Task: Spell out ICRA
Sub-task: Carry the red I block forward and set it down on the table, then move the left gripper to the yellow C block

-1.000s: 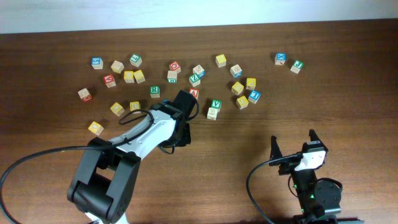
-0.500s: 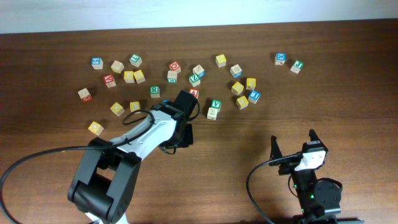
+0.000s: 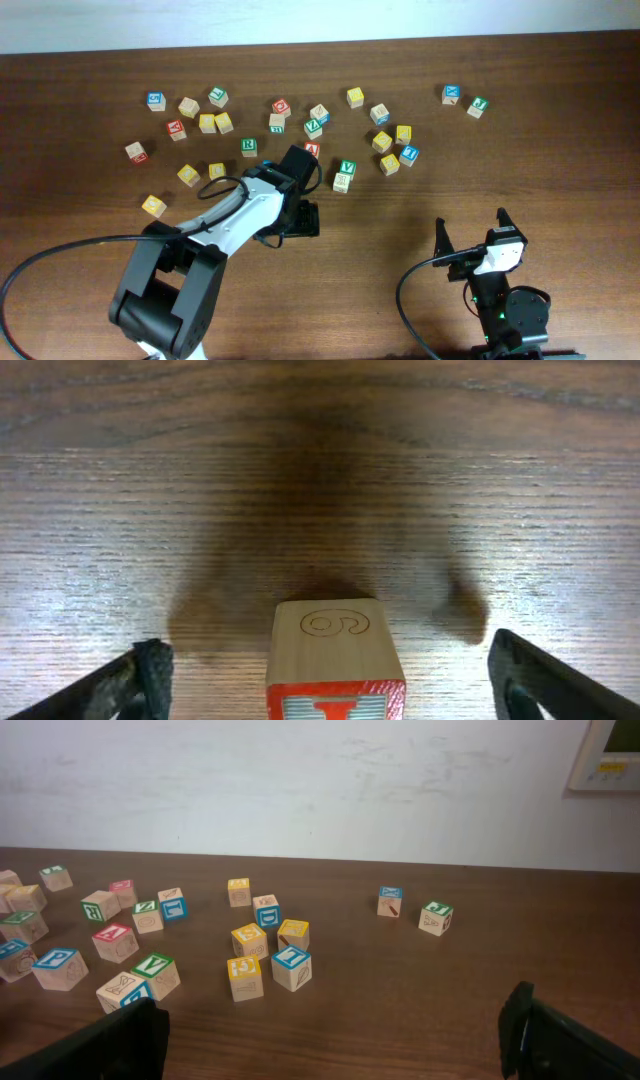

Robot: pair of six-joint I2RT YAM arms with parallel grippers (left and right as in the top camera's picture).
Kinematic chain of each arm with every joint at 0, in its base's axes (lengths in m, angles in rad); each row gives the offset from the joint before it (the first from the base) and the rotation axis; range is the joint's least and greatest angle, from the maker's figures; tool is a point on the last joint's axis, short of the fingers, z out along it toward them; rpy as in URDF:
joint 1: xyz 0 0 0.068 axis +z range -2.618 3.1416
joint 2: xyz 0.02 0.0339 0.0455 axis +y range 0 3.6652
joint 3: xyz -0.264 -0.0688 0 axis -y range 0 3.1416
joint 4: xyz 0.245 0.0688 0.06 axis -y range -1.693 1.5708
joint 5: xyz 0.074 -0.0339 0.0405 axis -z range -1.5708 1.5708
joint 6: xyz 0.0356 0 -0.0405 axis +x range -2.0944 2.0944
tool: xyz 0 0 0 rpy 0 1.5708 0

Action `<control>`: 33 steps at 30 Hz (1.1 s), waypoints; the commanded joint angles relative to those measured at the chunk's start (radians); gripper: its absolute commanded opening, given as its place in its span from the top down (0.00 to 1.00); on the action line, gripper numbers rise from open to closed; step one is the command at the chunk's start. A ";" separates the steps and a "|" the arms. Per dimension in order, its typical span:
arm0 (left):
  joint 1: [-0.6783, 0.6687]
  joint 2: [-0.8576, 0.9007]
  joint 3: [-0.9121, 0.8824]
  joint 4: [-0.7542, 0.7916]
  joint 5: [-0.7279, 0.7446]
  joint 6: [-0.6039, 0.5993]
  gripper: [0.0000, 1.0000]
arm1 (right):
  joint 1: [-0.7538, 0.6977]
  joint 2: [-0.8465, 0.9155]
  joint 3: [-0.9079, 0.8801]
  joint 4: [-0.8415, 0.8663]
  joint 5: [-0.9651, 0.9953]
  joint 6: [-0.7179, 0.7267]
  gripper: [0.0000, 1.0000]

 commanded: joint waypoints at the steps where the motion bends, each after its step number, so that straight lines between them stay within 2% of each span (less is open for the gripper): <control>1: 0.019 0.010 0.054 -0.018 -0.007 0.003 0.01 | -0.008 -0.008 -0.007 -0.004 0.008 -0.006 0.02; 13: 0.186 -0.136 0.420 -0.341 -0.003 0.003 0.01 | -0.008 -0.008 -0.007 -0.004 0.008 -0.006 0.02; 20: 0.451 -0.184 0.423 -0.443 -0.003 0.003 0.01 | -0.008 -0.008 -0.007 -0.004 0.008 -0.006 0.02; 25: 0.594 -0.184 0.391 -0.465 -0.004 0.005 0.01 | -0.008 -0.008 -0.007 -0.004 0.008 -0.006 0.02; 29: 0.605 -0.183 0.374 -0.450 -0.004 0.063 0.01 | -0.008 -0.008 -0.007 -0.004 0.008 -0.006 0.02; 33: 0.605 -0.182 0.374 -0.368 -0.003 0.079 0.01 | -0.008 -0.008 -0.007 -0.004 0.008 -0.006 0.02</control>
